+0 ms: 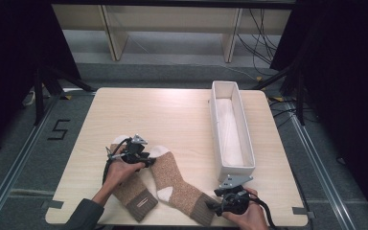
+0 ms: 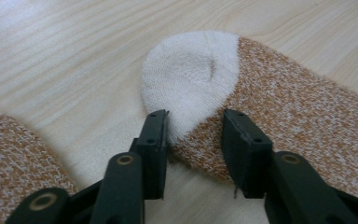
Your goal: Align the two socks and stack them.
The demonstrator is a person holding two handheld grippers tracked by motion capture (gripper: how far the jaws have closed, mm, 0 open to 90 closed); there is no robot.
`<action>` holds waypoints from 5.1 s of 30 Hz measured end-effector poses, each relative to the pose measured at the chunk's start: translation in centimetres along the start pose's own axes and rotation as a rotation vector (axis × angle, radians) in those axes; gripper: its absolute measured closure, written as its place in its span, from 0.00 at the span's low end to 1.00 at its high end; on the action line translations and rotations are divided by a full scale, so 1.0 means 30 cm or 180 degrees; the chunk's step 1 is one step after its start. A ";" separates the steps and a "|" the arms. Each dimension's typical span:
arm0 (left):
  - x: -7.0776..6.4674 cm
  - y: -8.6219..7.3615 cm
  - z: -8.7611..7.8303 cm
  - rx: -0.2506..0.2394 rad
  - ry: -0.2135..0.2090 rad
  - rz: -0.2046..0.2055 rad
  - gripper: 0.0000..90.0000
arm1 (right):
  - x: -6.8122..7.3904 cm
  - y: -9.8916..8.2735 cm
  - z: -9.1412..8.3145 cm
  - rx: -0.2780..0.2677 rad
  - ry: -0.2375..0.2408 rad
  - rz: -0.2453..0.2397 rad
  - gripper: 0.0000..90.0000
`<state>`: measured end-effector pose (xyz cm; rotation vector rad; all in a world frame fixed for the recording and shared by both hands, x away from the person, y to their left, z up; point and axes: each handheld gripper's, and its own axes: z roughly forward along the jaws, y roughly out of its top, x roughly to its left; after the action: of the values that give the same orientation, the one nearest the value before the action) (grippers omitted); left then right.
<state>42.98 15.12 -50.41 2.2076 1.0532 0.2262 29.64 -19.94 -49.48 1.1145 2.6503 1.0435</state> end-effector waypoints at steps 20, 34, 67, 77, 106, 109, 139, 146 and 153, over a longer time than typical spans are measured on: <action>-0.021 0.028 -0.075 -0.0284 0.0002 0.0260 0.92 | 0.011 0.012 -0.018 0.0019 0.0326 -0.0149 0.87; 0.073 0.092 -0.288 -0.0630 0.0084 0.0169 0.93 | 0.045 0.174 -0.078 -0.0409 0.0501 -0.0412 0.88; 0.357 -0.021 -0.372 -0.0255 0.0331 -0.0202 0.93 | 0.342 0.434 0.250 -0.0206 0.1256 -0.0619 0.87; 0.342 0.013 -0.337 -0.0202 0.0359 -0.0157 0.93 | 0.331 0.433 0.246 -0.0269 0.1399 -0.0428 0.87; 0.362 -0.014 -0.250 0.0010 0.0506 -0.0284 0.60 | 0.289 0.369 0.318 0.0004 0.0962 -0.0655 0.71; 0.352 -0.018 -0.292 -0.0166 0.0539 -0.0332 0.57 | 0.287 0.369 0.297 0.0033 0.0935 -0.0474 0.67; 0.137 -0.217 -0.302 -0.0054 0.0049 0.0209 0.99 | 0.313 0.321 0.319 0.0209 0.0874 -0.0570 0.50; 0.142 -0.238 -0.267 0.0084 0.0041 0.0203 0.99 | 0.313 0.319 0.352 0.0294 0.0934 -0.0594 0.56; 0.137 -0.243 -0.266 0.0071 0.0057 0.0187 0.99 | 0.307 0.317 0.354 0.0308 0.1099 -0.0784 0.84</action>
<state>37.80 25.42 -49.50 2.2623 1.0060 0.2619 32.02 -3.13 -50.07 0.6420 3.0327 1.1576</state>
